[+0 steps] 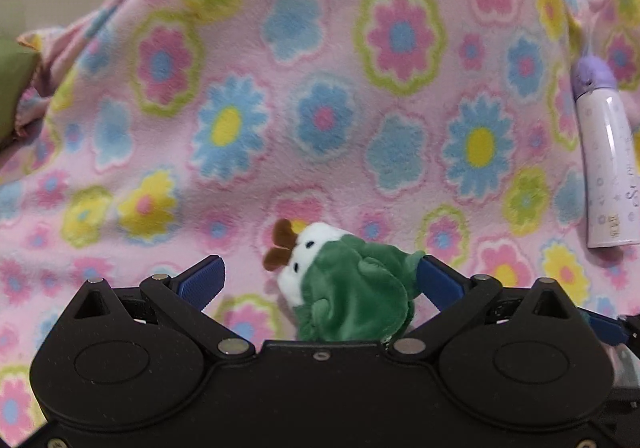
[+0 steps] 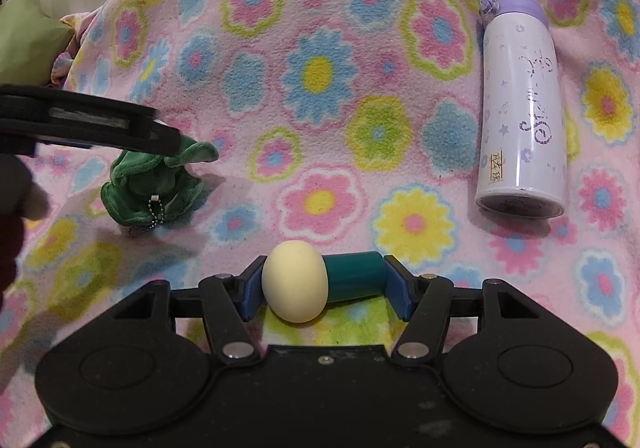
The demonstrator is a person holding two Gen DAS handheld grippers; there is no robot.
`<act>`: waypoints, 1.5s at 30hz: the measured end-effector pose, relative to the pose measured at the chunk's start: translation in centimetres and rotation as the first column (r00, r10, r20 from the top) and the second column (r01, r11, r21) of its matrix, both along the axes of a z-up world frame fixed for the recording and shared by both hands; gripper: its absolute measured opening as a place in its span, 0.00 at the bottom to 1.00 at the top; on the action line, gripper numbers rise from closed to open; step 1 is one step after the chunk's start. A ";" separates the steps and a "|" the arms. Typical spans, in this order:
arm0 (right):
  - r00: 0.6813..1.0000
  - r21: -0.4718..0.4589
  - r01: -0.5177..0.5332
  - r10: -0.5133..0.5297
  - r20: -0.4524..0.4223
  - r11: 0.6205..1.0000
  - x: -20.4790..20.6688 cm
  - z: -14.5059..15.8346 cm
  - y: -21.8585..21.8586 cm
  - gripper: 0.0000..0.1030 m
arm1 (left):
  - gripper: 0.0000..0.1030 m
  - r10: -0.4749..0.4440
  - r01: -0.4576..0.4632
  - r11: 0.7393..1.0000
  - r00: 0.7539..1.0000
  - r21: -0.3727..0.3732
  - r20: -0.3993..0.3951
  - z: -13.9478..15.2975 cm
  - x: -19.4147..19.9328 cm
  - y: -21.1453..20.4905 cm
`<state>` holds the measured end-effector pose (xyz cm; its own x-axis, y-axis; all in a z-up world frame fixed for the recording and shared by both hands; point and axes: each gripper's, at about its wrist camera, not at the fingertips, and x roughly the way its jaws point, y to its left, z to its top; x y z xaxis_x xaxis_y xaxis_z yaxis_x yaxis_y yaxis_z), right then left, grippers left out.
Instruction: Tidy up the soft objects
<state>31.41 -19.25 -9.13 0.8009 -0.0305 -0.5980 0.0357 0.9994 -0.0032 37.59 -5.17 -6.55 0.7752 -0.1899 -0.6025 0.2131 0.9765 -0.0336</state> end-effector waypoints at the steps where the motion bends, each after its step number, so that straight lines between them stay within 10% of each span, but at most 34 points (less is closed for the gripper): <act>1: 1.000 0.001 0.000 0.000 0.001 1.000 0.0 0.0 0.0 0.58 | 0.96 0.007 -0.007 1.000 1.000 -0.002 -0.016 -0.3 0.4 -0.2; 25: 1.000 -0.002 -0.005 0.005 0.006 1.000 0.2 -0.1 0.1 0.60 | 0.96 0.061 -0.063 0.998 0.993 -0.017 -0.104 -3.0 4.1 -1.7; 31: 1.000 -0.001 -0.006 0.006 0.006 1.000 0.2 -0.1 0.1 0.60 | 0.57 0.038 -0.056 0.994 0.984 -0.096 -0.177 -1.3 3.9 -1.6; 45: 1.000 0.003 -0.006 0.006 0.010 1.000 0.2 -0.1 0.0 0.60 | 0.56 0.012 -0.032 0.989 0.991 -0.141 -0.135 1.9 -3.5 2.7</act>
<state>31.57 -19.22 -9.22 0.8067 -0.0237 -0.5905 0.0296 0.9996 0.0003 34.07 -2.49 -4.68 0.6949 -0.2652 -0.6685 0.1759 0.9640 -0.1996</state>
